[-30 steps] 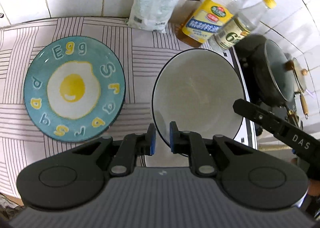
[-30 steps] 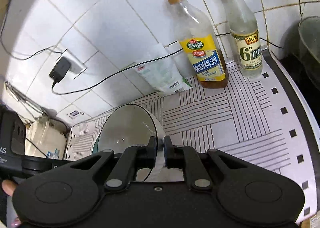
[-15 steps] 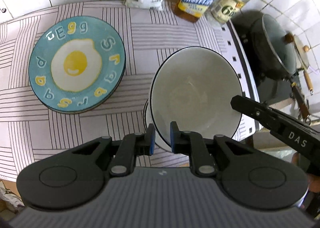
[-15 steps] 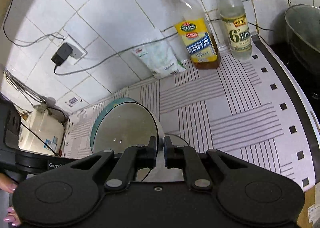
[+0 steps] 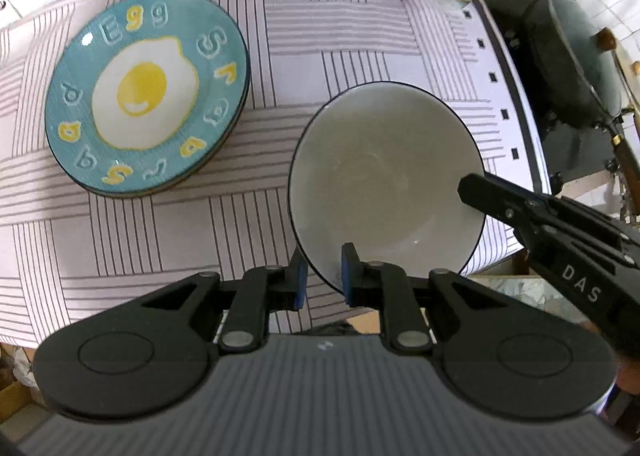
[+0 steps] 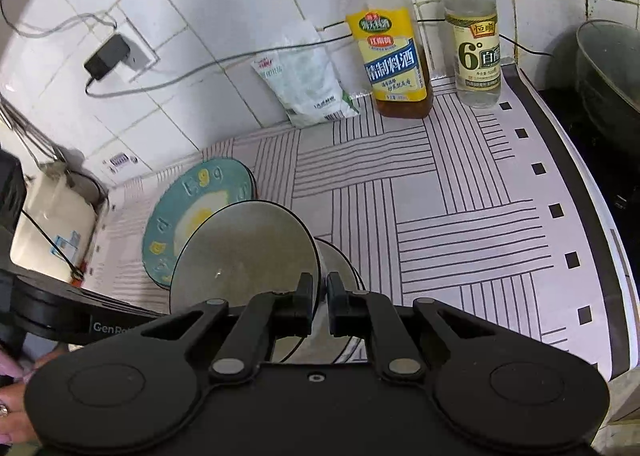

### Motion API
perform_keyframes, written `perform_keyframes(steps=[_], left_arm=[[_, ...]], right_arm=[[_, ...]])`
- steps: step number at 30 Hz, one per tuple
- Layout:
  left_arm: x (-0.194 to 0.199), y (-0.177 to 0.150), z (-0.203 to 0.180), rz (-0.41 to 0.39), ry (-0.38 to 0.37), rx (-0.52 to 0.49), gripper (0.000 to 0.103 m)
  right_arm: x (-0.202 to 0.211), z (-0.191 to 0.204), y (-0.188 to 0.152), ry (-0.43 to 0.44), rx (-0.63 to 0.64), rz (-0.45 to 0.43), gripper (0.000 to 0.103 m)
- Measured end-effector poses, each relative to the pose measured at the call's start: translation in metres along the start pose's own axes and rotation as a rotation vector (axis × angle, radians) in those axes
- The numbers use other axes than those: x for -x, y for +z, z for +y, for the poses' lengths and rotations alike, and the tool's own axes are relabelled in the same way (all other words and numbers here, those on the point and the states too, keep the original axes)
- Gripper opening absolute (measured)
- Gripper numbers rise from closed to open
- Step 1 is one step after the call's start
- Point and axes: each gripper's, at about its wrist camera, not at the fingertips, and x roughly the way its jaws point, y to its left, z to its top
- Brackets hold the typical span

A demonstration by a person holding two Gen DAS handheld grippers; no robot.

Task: Organize plates and bowls
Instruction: 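Lift the white bowl with both grippers and lower it into the nested bowls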

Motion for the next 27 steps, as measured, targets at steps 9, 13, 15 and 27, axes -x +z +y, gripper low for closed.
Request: perform_keyframes(steps=[9, 13, 15, 27], left_arm=[[-0.015, 0.001, -0.004, 0.030, 0.032, 0.007, 0.021], [-0.017, 0.002, -0.004, 0.032, 0.020, 0.022, 0.022], [-0.018, 0.002, -0.004, 0.027, 0.013, 0.019, 0.024], [-0.009, -0.004, -0.011, -0.016, -0.007, -0.035, 0.046]], right_arm=[[-0.012, 0.014, -0.006, -0.070, 0.163, -0.001, 0.011], [-0.017, 0.011, -0.009, -0.085, 0.169, -0.011, 0.010], [-0.018, 0.010, -0.011, -0.091, 0.163, -0.023, 0.010], [0.002, 0.009, -0.022, -0.111, 0.182, -0.111, 0.017]])
